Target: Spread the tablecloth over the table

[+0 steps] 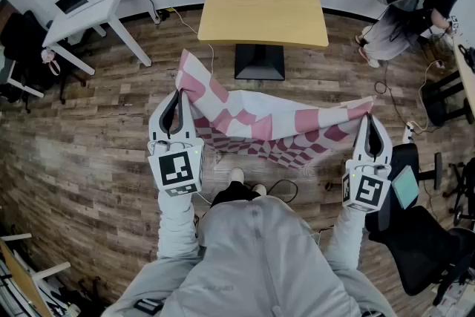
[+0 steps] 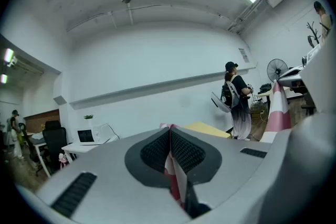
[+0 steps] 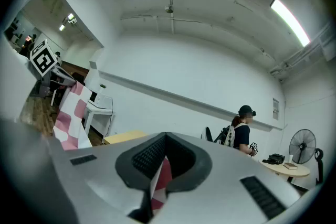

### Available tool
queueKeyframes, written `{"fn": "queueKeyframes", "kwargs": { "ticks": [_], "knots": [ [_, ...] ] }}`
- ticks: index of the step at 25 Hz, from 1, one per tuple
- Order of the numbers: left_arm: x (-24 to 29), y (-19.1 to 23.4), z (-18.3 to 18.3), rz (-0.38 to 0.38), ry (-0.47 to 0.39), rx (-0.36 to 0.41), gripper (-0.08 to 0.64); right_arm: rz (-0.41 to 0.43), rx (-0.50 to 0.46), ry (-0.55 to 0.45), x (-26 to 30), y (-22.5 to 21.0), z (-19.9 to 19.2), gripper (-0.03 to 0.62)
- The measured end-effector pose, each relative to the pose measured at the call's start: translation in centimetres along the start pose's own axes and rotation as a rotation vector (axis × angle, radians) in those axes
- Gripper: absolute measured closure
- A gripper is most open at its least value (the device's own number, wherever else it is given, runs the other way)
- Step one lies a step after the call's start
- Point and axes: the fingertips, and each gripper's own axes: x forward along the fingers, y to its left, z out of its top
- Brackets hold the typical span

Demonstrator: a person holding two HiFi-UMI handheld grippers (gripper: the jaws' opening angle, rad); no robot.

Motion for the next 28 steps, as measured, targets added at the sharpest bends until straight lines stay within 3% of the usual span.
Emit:
{"fn": "queueKeyframes", "kwargs": {
  "ticks": [3, 18, 28],
  "knots": [
    [0.0, 0.1, 0.0, -0.002, -0.001, 0.000, 0.535, -0.014, 0.029, -0.017, -0.1, -0.3, 0.0, 0.572],
    [1.4, 3.7, 0.0, -0.052, -0.064, 0.004, 0.537, -0.156, -0.061, -0.035, 0.0, 0.1, 2.7, 0.572],
    [6.5, 5.5, -0.5, -0.031, -0.057, -0.009, 0.535, -0.168, -0.079, -0.025, 5.2, -0.1, 2.3, 0.572]
  ]
}}
